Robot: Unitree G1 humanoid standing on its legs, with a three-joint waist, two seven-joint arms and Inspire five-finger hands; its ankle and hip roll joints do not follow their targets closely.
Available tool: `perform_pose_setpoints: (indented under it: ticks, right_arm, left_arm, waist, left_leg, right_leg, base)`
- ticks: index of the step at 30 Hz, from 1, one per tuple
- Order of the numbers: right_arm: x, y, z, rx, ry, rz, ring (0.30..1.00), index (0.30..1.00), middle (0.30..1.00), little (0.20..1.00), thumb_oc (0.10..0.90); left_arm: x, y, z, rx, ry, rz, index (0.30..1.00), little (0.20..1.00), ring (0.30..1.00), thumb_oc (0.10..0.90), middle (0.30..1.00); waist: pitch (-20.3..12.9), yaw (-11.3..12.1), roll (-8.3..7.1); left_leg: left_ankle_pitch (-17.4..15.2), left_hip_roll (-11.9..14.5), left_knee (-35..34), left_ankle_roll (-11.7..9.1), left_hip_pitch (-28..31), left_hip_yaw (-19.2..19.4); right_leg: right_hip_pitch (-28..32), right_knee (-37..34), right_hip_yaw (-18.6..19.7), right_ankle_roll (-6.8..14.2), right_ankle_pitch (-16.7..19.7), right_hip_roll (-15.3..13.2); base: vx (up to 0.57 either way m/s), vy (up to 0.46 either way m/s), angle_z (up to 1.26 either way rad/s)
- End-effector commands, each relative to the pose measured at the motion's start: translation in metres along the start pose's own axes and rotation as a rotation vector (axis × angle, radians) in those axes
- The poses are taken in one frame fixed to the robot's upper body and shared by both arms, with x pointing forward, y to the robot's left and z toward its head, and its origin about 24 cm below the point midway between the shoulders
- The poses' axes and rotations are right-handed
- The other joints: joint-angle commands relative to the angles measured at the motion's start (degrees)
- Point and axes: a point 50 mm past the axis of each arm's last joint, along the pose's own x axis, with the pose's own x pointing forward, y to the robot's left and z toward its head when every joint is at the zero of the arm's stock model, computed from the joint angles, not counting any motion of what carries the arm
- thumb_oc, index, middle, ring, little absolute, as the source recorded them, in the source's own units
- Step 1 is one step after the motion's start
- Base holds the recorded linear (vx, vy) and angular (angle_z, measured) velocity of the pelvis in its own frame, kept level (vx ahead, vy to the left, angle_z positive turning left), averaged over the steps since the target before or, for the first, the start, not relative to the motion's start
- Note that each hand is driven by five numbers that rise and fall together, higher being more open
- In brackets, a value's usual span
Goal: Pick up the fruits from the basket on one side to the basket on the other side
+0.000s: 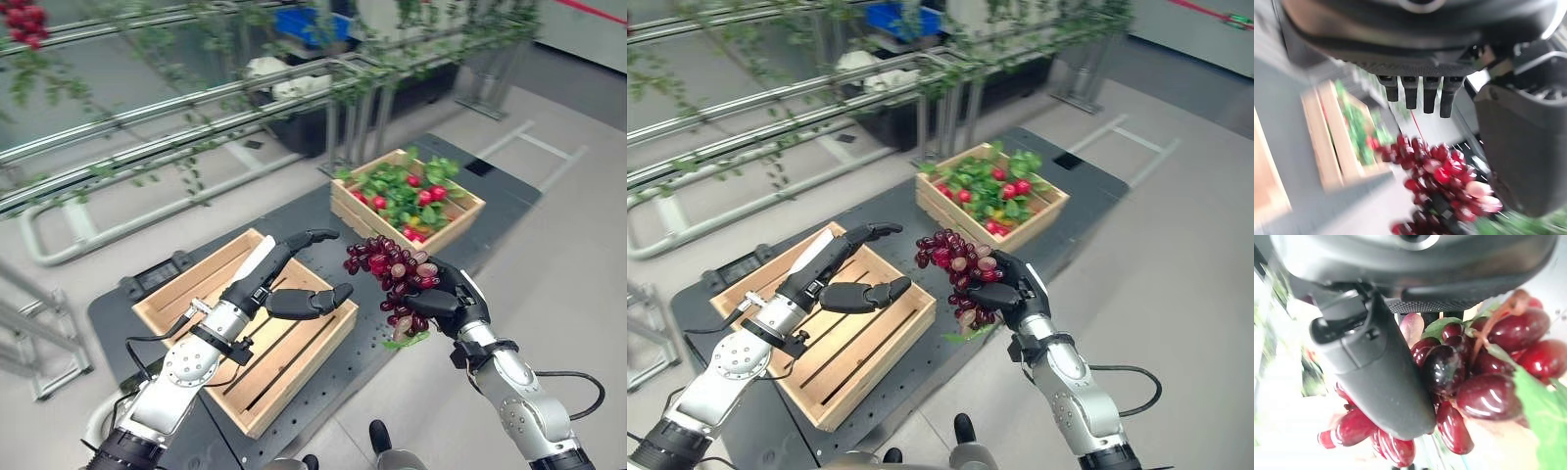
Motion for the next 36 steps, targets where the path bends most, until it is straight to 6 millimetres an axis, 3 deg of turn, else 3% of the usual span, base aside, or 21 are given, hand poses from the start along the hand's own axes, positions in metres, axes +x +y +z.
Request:
perform_pose_setpoints:
  ticks: [1, 2, 4, 5, 8, 9, 14, 17, 21, 22, 27, 30, 36]
  right_arm:
    - [0.011, 0.009, 0.063, 0.001, -0.304, 0.116, 0.3, 0.3, 0.3, 0.3, 0.4]
    - [0.01, 0.008, 0.063, 0.001, -0.303, 0.118, 0.3, 0.3, 0.3, 0.3, 0.4]
    - [0.012, 0.009, 0.064, 0.002, -0.294, 0.153, 0.3, 0.3, 0.3, 0.3, 0.4]
    - [0.012, 0.009, 0.065, 0.007, -0.295, 0.158, 0.3, 0.3, 0.3, 0.3, 0.4]
    - [0.019, 0.018, 0.063, 0.028, -0.294, 0.204, 0.3, 0.3, 0.3, 0.3, 0.4]
    - [0.019, 0.019, 0.063, 0.029, -0.295, 0.204, 0.3, 0.3, 0.3, 0.3, 0.4]
    - [0.025, 0.037, 0.061, 0.013, -0.308, 0.248, 0.3, 0.3, 0.3, 0.3, 0.4]
    - [0.03, 0.041, 0.062, 0.002, -0.323, 0.237, 0.3, 0.3, 0.3, 0.3, 0.4]
    - [0.029, 0.045, 0.065, -0.014, -0.338, 0.244, 0.3, 0.3, 0.3, 0.3, 0.4]
    - [0.027, 0.047, 0.066, -0.013, -0.339, 0.257, 0.3, 0.3, 0.3, 0.3, 0.4]
    - [0.024, 0.051, 0.071, -0.021, -0.343, 0.3, 0.3, 0.3, 0.3, 0.3, 0.4]
    - [0.022, 0.051, 0.076, -0.032, -0.364, 0.318, 0.3, 0.3, 0.3, 0.3, 0.4]
    - [0.019, 0.043, 0.085, -0.032, -0.416, 0.287, 0.3, 0.3, 0.3, 0.3, 0.4]
  left_arm:
    - [0.024, 0.004, 0.047, -0.166, -0.302, -0.108, 0.9, 0.9, 0.9, 0.8, 0.9]
    - [0.025, 0.003, 0.047, -0.172, -0.304, -0.114, 0.9, 0.9, 0.9, 0.8, 0.9]
    - [0.029, -0.003, 0.047, -0.224, -0.311, -0.168, 0.9, 0.9, 0.9, 0.8, 0.9]
    - [0.03, -0.003, 0.047, -0.226, -0.313, -0.176, 0.9, 0.9, 0.9, 0.8, 0.9]
    - [0.032, -0.006, 0.047, -0.26, -0.322, -0.196, 0.9, 0.9, 0.9, 0.8, 0.9]
    - [0.032, -0.006, 0.047, -0.265, -0.324, -0.199, 0.9, 0.9, 0.9, 0.8, 0.9]
    - [0.029, -0.011, 0.047, -0.303, -0.328, -0.241, 0.9, 0.9, 0.9, 0.8, 0.9]
    - [0.03, -0.011, 0.048, -0.325, -0.334, -0.272, 0.9, 0.9, 0.9, 0.8, 0.9]
    - [0.027, -0.008, 0.05, -0.314, -0.331, -0.267, 0.9, 0.9, 0.9, 0.8, 0.9]
    - [0.024, -0.007, 0.051, -0.312, -0.329, -0.259, 0.9, 0.9, 0.9, 0.8, 0.9]
    - [0.017, -0.005, 0.052, -0.349, -0.336, -0.23, 0.9, 0.9, 0.9, 0.8, 0.9]
    - [0.02, -0.004, 0.053, -0.365, -0.359, -0.216, 0.9, 0.9, 0.9, 0.8, 0.9]
    - [0.031, -0.008, 0.06, -0.381, -0.42, -0.202, 0.9, 0.9, 0.9, 0.8, 0.9]
  waist:
    - [-0.2, 0.6, 4.75]
    - [-0.1, 0.6, 4.8]
    - [0.9, 0.8, 5.19]
    - [1.0, 0.9, 5.25]
    - [0.3, 2.7, 5.87]
    - [0.2, 2.8, 5.94]
    - [-1.2, 5.6, 7.72]
    - [-2.0, 6.7, 7.69]
    - [-3.1, 7.8, 6.77]
    - [-3.6, 8.2, 6.32]
    - [-4.7, 8.3, 4.77]
    - [-4.6, 7.2, 4.01]
    - [-3.7, 4.5, 2.9]
  left_leg:
    - [-2.7, 1.4, -7.9, -5.4, 7.9, -0.2]
    - [-2.7, 1.5, -8.0, -5.4, 8.1, 0.0]
    - [-2.1, 2.4, -9.5, -5.6, 9.0, 2.8]
    - [-2.0, 2.5, -9.8, -5.6, 9.1, 3.1]
    - [-0.2, 3.2, -13.0, -5.1, 9.0, 7.3]
    - [-0.1, 3.3, -13.3, -5.1, 9.1, 7.6]
    - [1.8, 5.2, -16.8, -4.2, 8.4, 13.3]
    - [2.7, 6.2, -17.9, -4.4, 7.9, 15.9]
    - [3.8, 7.7, -18.0, -5.6, 6.8, 19.0]
    - [4.4, 8.5, -18.0, -6.4, 6.6, 21.6]
    - [6.0, 11.8, -18.0, -8.9, 5.7, 28.6]
    - [7.5, 14.5, -18.0, -10.3, 4.5, 31.0]
    - [11.0, 20.4, -18.0, -13.6, 0.8, 30.2]
  right_leg:
    - [-4.5, 0.1, -7.3, 2.2, 6.4, 3.4]
    - [-4.6, 0.1, -7.5, 2.2, 6.5, 3.4]
    - [-4.6, 1.0, -13.0, 2.2, 5.8, 2.0]
    - [-4.4, 1.2, -13.7, 2.2, 5.7, 1.8]
    - [-3.4, 7.4, -20.1, 1.7, 4.8, 0.3]
    - [-3.4, 7.8, -20.4, 1.7, 4.5, 0.3]
    - [-0.6, 18.1, -27.5, 0.2, -0.2, -2.9]
    - [3.1, 20.7, -30.4, 0.0, -3.2, -4.6]
    - [8.5, 16.2, -33.7, 0.4, -4.8, -5.5]
    - [12.3, 9.9, -35.7, 0.5, -5.0, -5.8]
    - [18.5, -3.2, -38.6, 1.9, -5.7, -3.7]
    - [19.0, -7.1, -37.6, 1.3, -5.0, -0.9]
    - [15.3, -7.7, -34.1, -1.5, -5.1, 3.8]
  base:
    - [-0.06, 0.185, -0.44]
    - [-0.1, 0.251, -0.62]
    - [-0.11, 0.19, -0.69]
    - [-0.16, 0.167, -1.02]
    - [-0.16, 0.064, -1.27]
    - [-0.14, 0.005, -1.11]
    - [-0.14, -0.039, -0.81]
    - [-0.11, -0.116, -0.52]
    - [-0.12, -0.233, -1.11]
    - [-0.12, -0.299, -1.06]
    - [-0.11, -0.386, -0.84]
    - [-0.17, -0.436, -0.84]
    - [-0.17, -0.387, -0.65]
